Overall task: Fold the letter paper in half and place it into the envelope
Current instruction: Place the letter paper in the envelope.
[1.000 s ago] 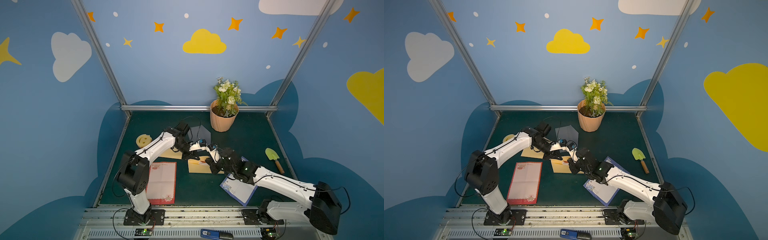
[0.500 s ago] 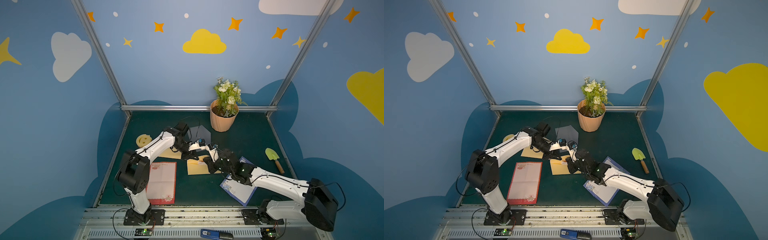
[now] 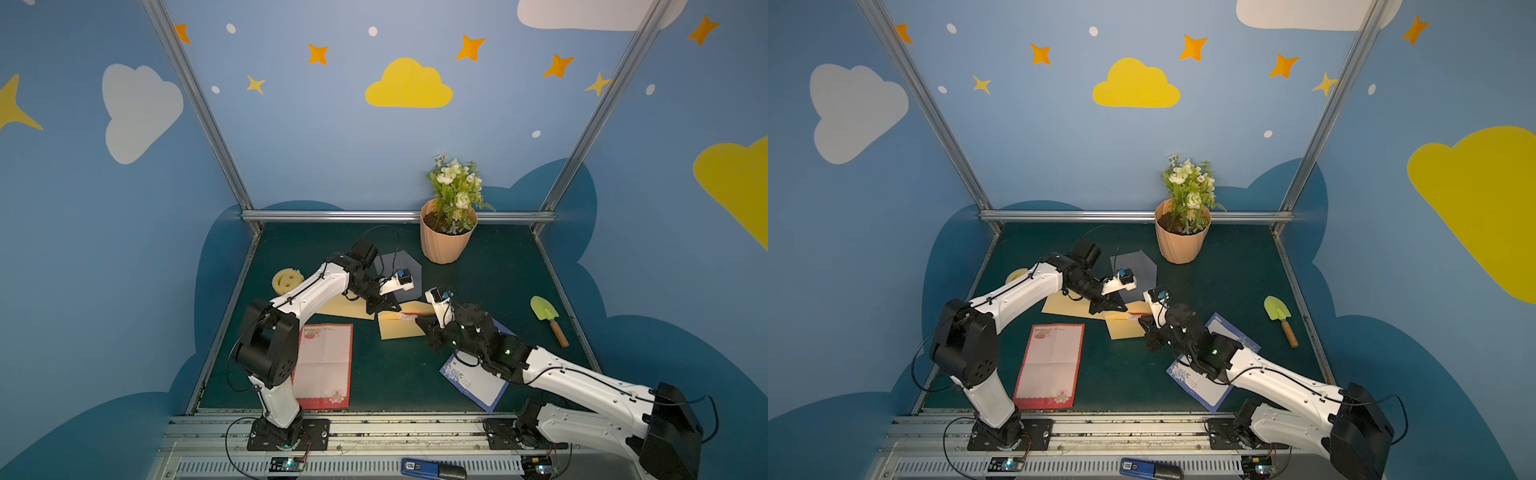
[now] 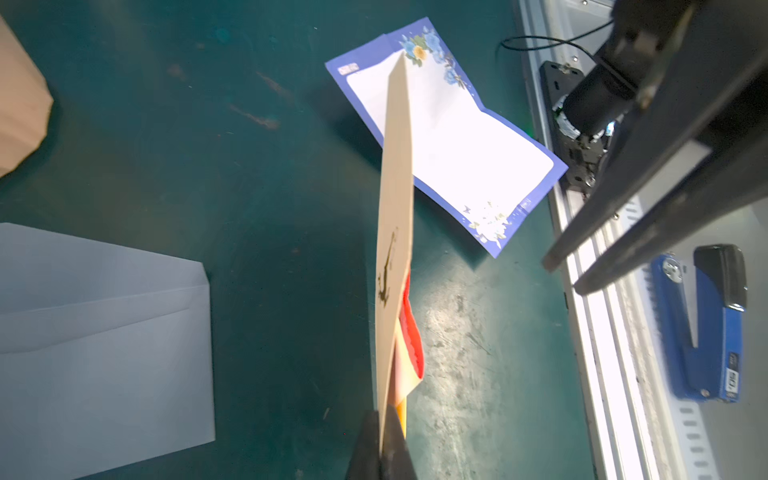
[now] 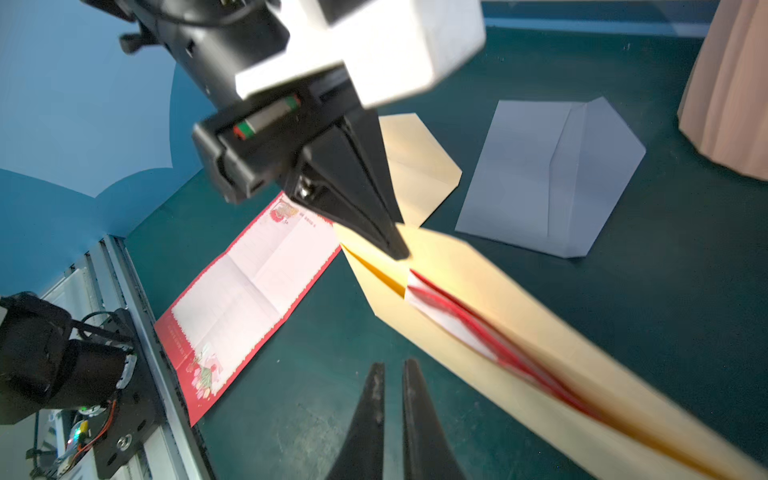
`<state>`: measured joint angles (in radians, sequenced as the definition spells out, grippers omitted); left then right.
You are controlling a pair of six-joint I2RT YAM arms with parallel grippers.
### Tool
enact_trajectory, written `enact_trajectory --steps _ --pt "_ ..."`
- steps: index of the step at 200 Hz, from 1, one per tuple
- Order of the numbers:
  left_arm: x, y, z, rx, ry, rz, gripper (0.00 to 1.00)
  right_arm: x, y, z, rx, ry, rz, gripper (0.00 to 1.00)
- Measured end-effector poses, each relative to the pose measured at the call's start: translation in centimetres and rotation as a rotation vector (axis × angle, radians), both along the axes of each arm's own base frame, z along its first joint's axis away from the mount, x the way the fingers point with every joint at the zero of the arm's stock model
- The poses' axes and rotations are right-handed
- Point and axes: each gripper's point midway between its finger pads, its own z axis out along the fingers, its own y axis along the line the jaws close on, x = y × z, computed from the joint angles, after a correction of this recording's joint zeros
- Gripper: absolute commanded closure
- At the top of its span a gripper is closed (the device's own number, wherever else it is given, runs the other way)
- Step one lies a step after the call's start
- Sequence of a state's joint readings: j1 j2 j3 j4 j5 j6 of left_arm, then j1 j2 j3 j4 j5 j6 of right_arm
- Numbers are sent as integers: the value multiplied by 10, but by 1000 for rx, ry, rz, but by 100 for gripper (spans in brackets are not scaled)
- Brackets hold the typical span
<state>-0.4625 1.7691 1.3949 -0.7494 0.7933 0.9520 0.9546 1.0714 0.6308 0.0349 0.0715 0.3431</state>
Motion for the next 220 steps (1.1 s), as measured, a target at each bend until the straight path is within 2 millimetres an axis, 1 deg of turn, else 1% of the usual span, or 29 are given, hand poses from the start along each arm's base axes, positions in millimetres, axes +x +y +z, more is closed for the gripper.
enact_trajectory --steps 13,25,67,101,138,180,220 --pt "1 -1 1 -3 -2 5 97 -2 -3 -11 -11 25 -11 90" --pt "2 -1 1 -4 -3 7 97 -2 -4 -16 -18 35 -24 90" --pt "1 -1 0 -6 -1 6 97 11 -4 -24 -17 39 -86 90" --pt "1 -1 0 -5 1 6 97 23 -5 -23 2 32 -121 91" --pt "1 -1 0 -5 1 6 97 31 0 -26 8 32 -132 91" --pt "0 -1 -1 -3 4 6 97 36 10 -20 31 23 -121 91" --pt "0 -1 -1 -3 5 5 97 37 15 -17 54 23 -107 91"
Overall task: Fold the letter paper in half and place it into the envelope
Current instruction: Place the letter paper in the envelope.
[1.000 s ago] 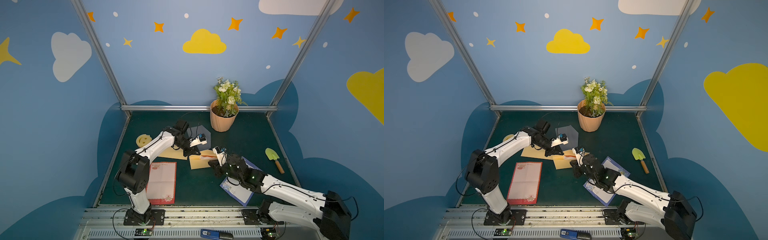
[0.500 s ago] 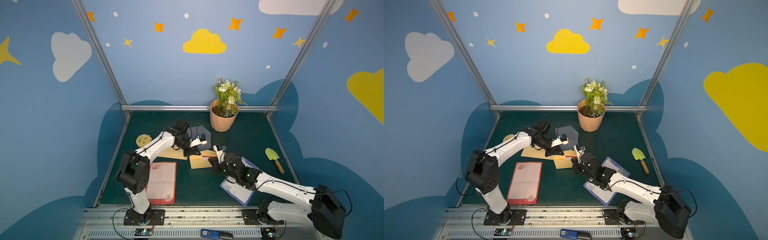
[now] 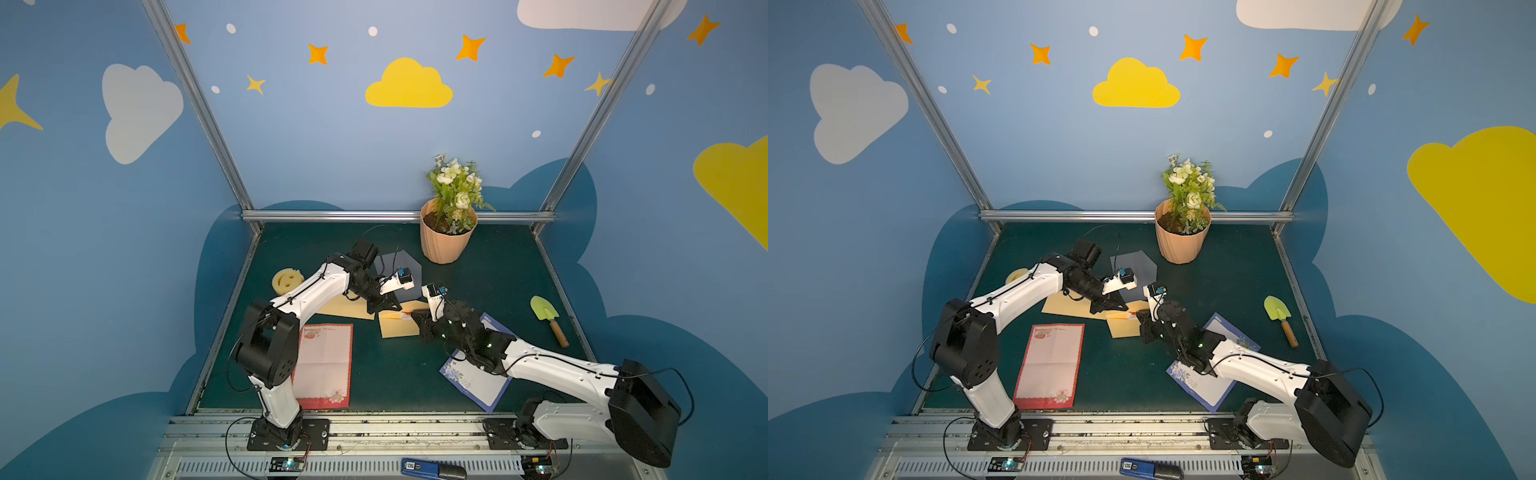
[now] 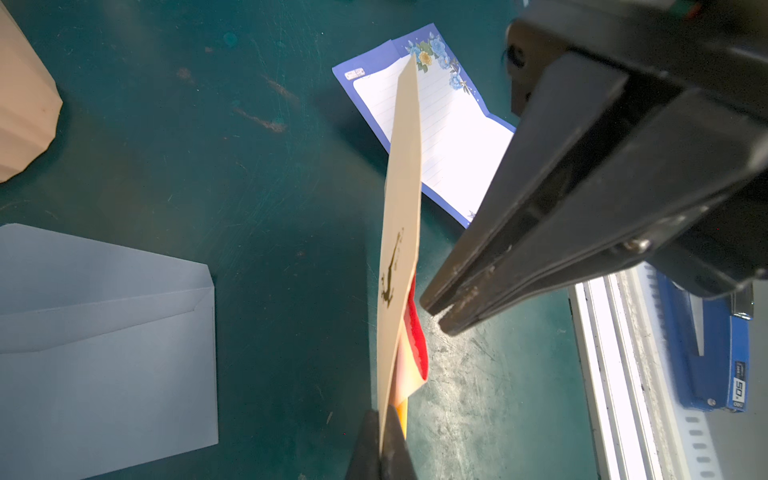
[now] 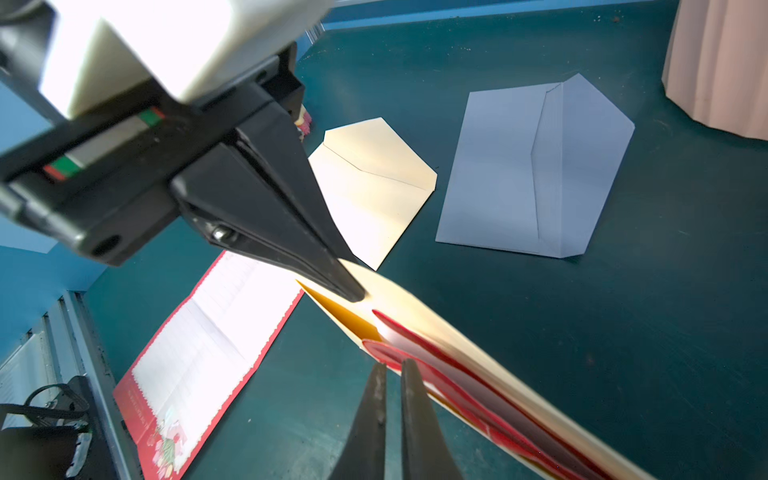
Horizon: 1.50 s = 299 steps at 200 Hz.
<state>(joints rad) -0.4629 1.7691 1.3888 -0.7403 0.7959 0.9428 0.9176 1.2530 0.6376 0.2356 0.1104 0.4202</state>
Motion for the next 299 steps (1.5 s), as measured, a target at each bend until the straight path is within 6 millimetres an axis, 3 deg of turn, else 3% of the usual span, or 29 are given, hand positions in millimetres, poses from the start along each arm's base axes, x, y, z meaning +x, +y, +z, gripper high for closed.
enact_trajectory --steps 49,104,178,299 --pt "-1 0 0 -3 0 -4 97 3 6 -18 -13 37 -2 91" --pt "-1 0 1 -5 2 -7 97 3 10 -26 -5 65 -2 91" --pt "-2 0 0 -3 6 -7 96 3 5 13 73 -4 -11 91" --pt "-4 3 0 -2 8 -3 97 19 21 -17 44 44 -17 92"
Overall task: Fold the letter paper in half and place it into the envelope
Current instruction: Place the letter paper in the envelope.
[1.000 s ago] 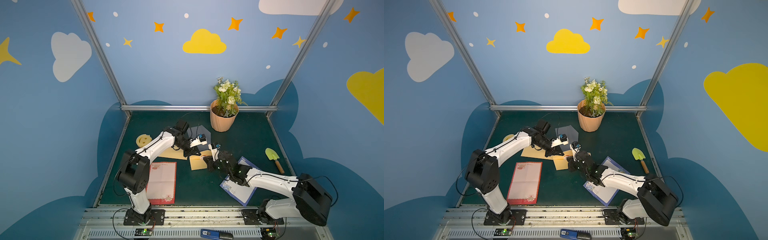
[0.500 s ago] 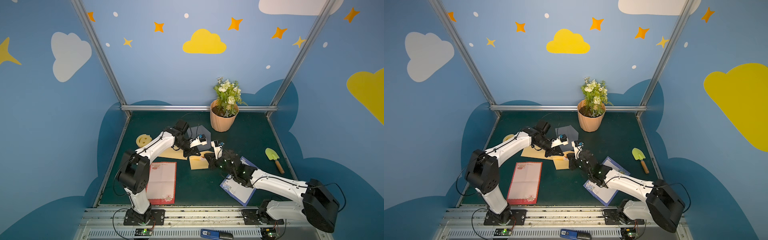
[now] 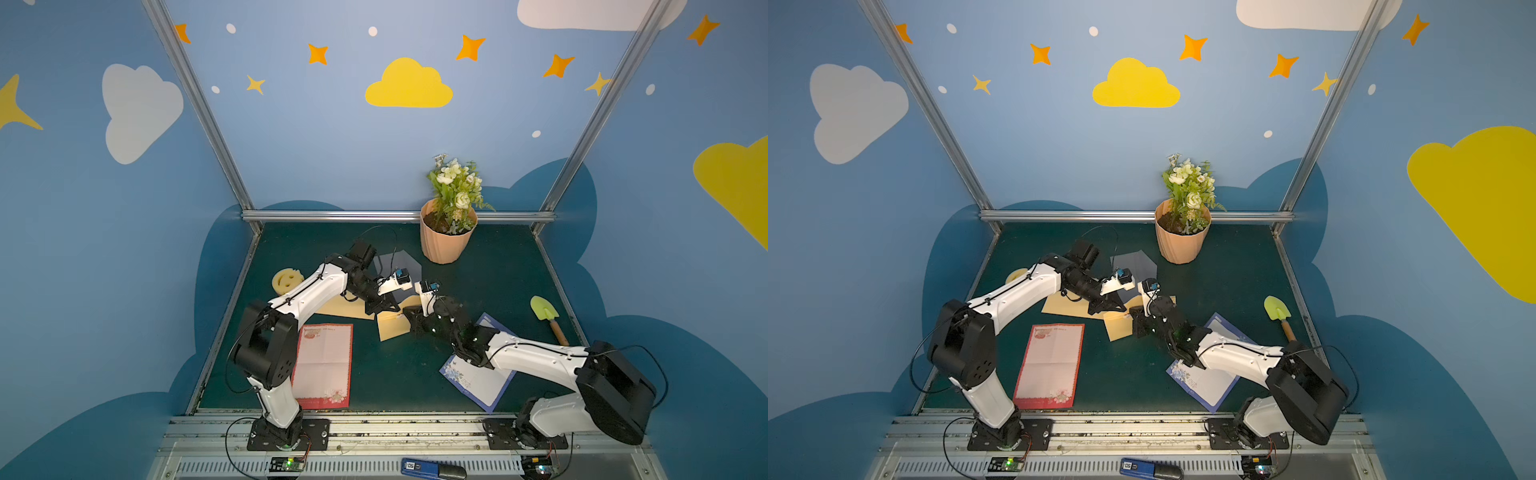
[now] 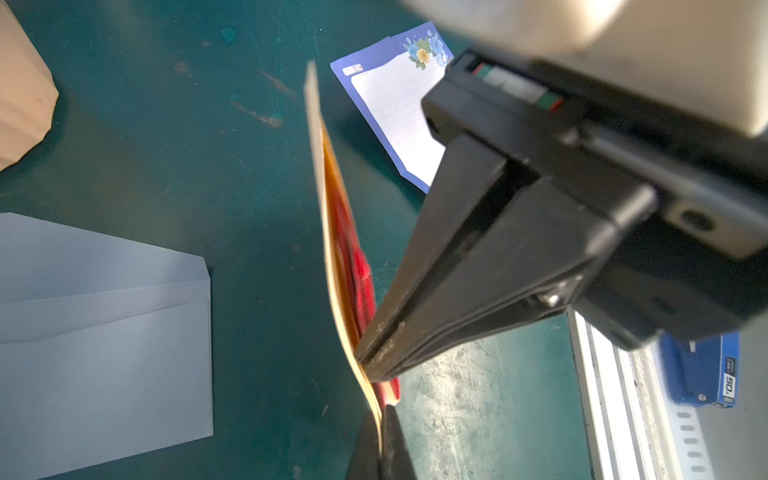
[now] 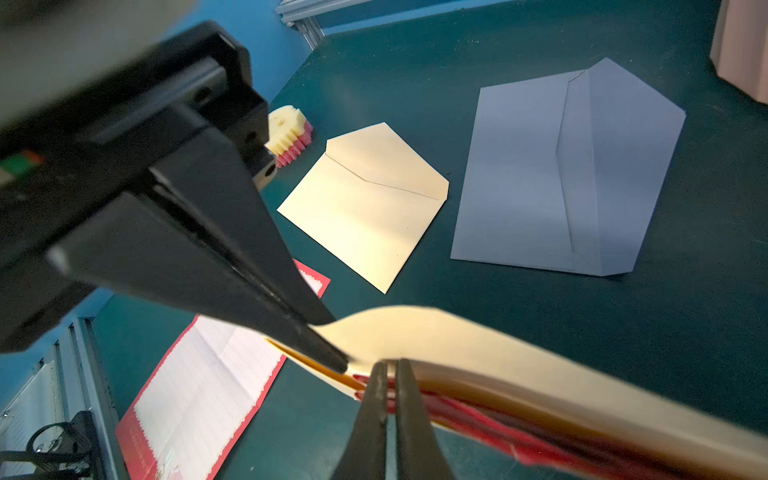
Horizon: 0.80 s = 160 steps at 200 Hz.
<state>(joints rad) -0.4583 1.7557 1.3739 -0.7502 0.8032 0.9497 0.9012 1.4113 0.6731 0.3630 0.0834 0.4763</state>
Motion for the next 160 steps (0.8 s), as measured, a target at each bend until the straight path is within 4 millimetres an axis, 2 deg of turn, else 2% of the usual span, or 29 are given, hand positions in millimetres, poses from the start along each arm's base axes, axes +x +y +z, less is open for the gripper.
enact_trajectory --steps 75,131,160 --pt "0 0 5 -10 -19 0 97 -1 -1 4 19 13 -1 90" --pt "-1 -1 3 -18 -10 14 96 -2 -16 46 86 -49 -19 85" --pt "1 -1 -4 -41 14 94 96 -12 -39 63 92 -81 -42 82"
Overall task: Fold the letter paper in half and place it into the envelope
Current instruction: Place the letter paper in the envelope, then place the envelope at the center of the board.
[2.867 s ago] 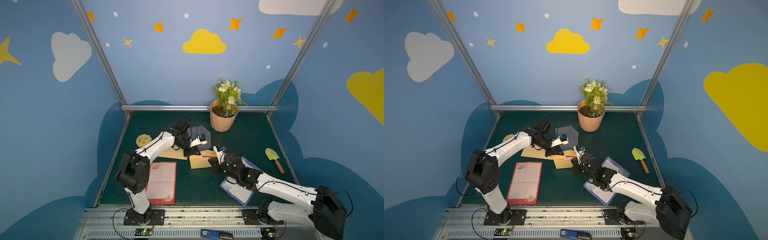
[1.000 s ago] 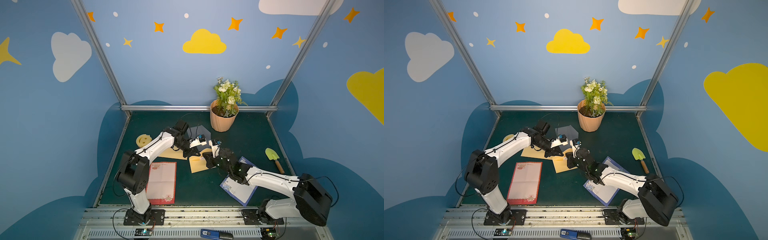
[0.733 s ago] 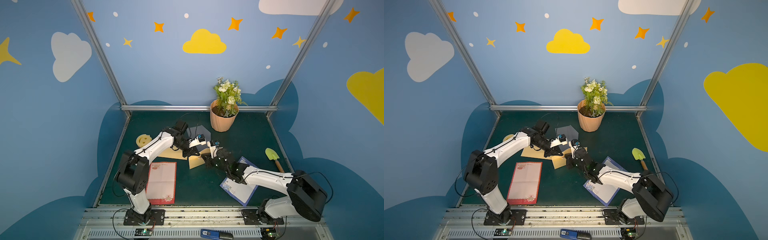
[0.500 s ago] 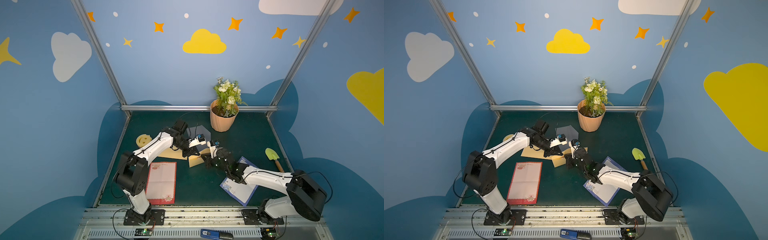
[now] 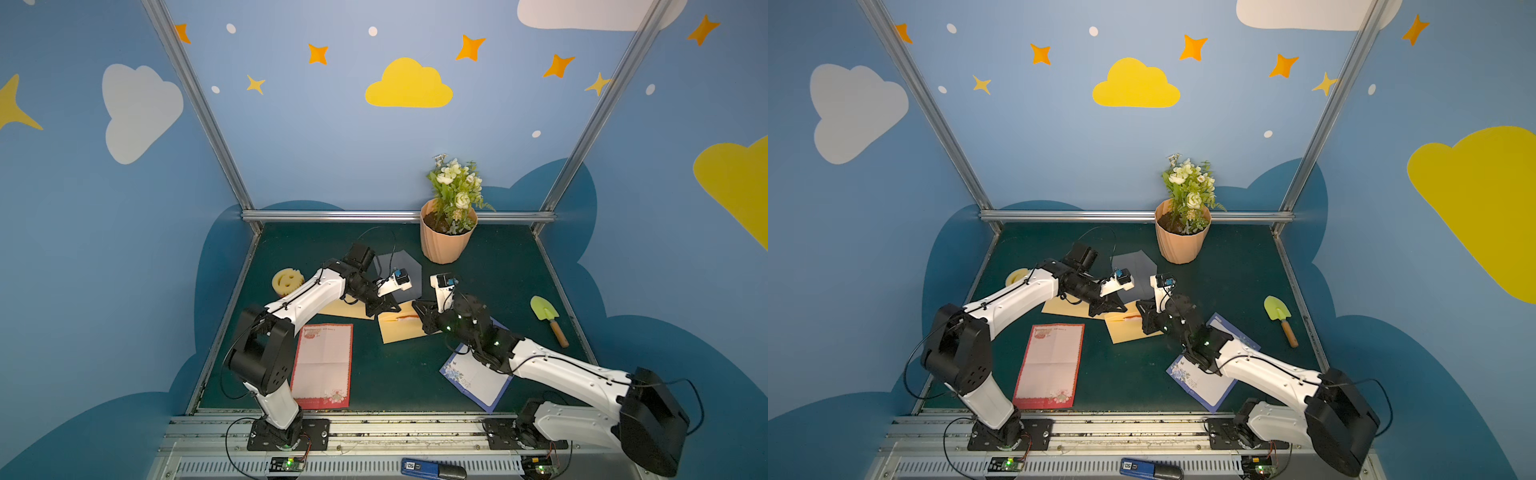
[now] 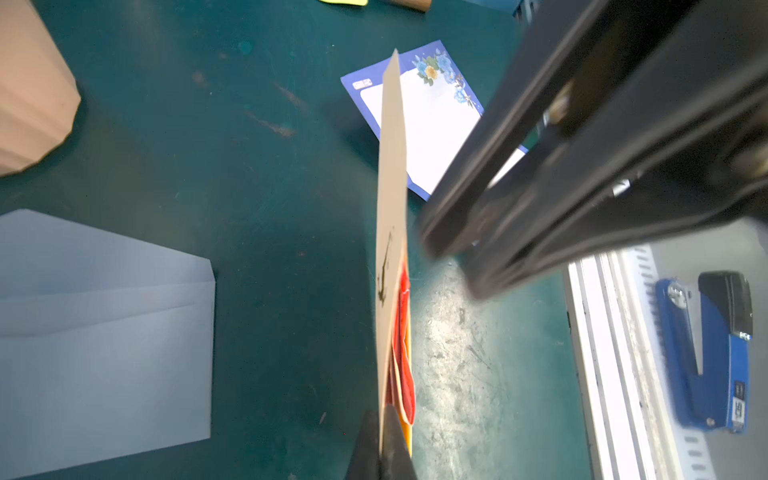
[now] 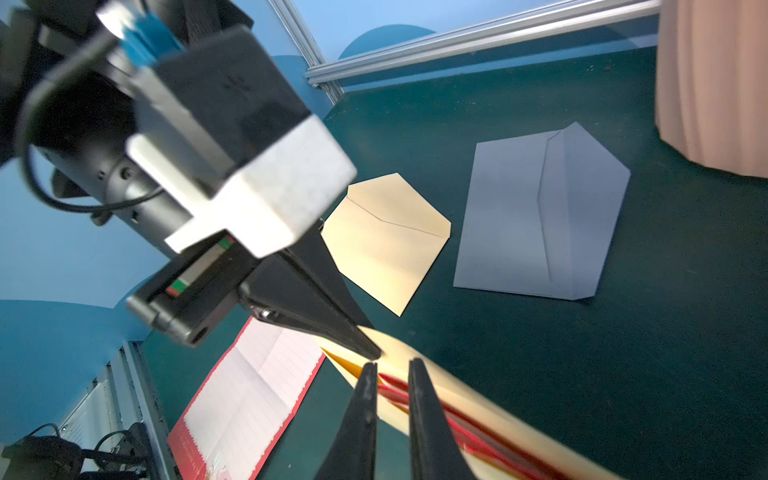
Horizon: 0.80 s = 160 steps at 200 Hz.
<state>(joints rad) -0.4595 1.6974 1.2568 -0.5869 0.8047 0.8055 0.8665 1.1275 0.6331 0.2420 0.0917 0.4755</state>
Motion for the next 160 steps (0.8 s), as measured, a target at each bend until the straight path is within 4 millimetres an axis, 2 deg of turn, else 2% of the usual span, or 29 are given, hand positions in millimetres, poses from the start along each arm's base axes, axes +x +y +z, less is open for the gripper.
enact_trajectory --steps 42,74,93,115,160 --pt "5 -8 -1 -104 60 198 96 0 -49 18 0 -20 -97 81" --pt "3 -15 -1 -170 101 364 96 3 -73 8 -35 29 -156 83" --pt "4 -15 -7 -156 117 484 93 1 -75 -5 -60 77 -158 83" --pt "8 -12 -15 -123 181 632 97 -1 -71 -21 -84 137 -144 83" --pt "25 14 -33 -65 293 944 95 -1 -55 -71 -158 289 -98 83"
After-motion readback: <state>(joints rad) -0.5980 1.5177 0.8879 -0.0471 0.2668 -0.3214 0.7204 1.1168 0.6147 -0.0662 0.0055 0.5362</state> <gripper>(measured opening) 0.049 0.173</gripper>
